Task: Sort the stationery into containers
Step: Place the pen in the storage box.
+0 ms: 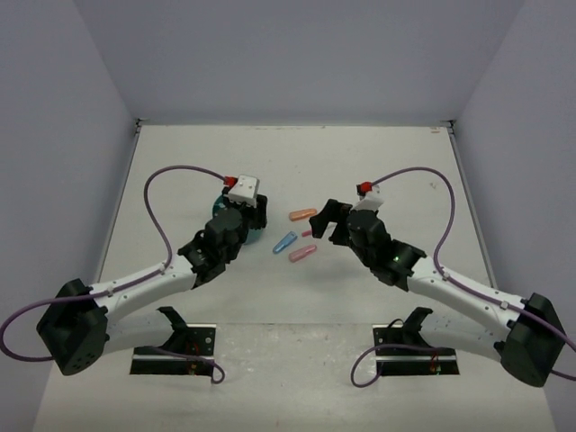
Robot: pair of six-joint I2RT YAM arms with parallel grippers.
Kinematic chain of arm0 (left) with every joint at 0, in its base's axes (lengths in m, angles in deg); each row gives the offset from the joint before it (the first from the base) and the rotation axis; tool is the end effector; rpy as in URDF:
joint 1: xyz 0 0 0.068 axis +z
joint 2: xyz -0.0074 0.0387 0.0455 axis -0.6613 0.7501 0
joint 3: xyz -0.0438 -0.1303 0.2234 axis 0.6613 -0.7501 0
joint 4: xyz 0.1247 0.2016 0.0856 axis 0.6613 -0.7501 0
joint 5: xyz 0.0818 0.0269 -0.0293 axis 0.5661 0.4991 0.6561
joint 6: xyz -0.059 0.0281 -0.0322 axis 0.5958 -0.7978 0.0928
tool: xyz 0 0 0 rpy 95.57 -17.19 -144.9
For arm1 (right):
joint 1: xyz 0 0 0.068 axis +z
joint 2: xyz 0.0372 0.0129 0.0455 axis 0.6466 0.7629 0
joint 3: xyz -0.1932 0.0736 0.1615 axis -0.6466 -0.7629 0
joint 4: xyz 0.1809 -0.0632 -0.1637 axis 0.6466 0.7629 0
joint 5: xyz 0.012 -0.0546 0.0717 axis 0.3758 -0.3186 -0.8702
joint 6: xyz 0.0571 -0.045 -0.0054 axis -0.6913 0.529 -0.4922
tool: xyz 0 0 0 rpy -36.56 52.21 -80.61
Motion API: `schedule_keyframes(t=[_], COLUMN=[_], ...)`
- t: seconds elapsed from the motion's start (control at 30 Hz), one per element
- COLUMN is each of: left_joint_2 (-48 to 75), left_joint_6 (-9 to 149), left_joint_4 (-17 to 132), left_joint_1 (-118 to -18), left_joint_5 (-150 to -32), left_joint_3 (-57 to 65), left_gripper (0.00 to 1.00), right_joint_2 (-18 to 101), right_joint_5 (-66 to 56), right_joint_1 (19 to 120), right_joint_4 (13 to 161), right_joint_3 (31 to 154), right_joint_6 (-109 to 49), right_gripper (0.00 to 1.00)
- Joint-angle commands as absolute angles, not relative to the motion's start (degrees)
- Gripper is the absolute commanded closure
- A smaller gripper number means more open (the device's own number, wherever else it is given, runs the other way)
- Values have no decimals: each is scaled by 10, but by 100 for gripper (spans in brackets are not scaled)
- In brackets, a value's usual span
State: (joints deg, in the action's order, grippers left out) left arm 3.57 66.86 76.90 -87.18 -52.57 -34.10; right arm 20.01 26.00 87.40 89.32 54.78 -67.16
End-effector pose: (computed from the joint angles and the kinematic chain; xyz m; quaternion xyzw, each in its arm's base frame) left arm 0.2113 -0.1732 0.2516 0.0768 0.7532 -0.1047 0.6449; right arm 0.1877 0.1665 0.2447 0.0853 0.8287 0.2541 0.4913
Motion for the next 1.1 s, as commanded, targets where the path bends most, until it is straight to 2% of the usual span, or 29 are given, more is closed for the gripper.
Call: schedule_keyframes(t=[0.0,0.07,0.13,0.2,0.27,0.43,0.7,0.93,1.07], left_joint_2=[-27,-55,-74,-93,-112,-160,-201,-211,-212], left_joint_6=[720,751,774,785,795,816,825,832,836], left_joint_4=[721,672,630,584,551,495,445,441,441], left_joint_1=[-875,-875,-875,-875,-875,-875,-875,-875,-875], left_joint_5=[-555,-573,-586,-602,-619,-652,-685,-693,-694], left_joint_3=[-295,-273,-255,-241,-235,-236,-238,-250,-255], left_gripper=[34,25,19,17,17,16,15,15,15], right_joint_2=[277,340,390,449,489,550,670,725,737], right_joint_5=[250,246,254,263,272,259,215,203,204], right_joint_1=[848,845,844,842,841,826,796,778,770], right_joint_4=[1000,1052,1099,1179,1236,1268,1292,1318,1331], right_joint_3=[612,669,711,765,806,854,935,944,944], right_joint_6=[-819,-865,-923,-979,-1061,-1136,-1143,-1178,-1176], right_gripper=[1,2,10,26,35,46,50,55,55])
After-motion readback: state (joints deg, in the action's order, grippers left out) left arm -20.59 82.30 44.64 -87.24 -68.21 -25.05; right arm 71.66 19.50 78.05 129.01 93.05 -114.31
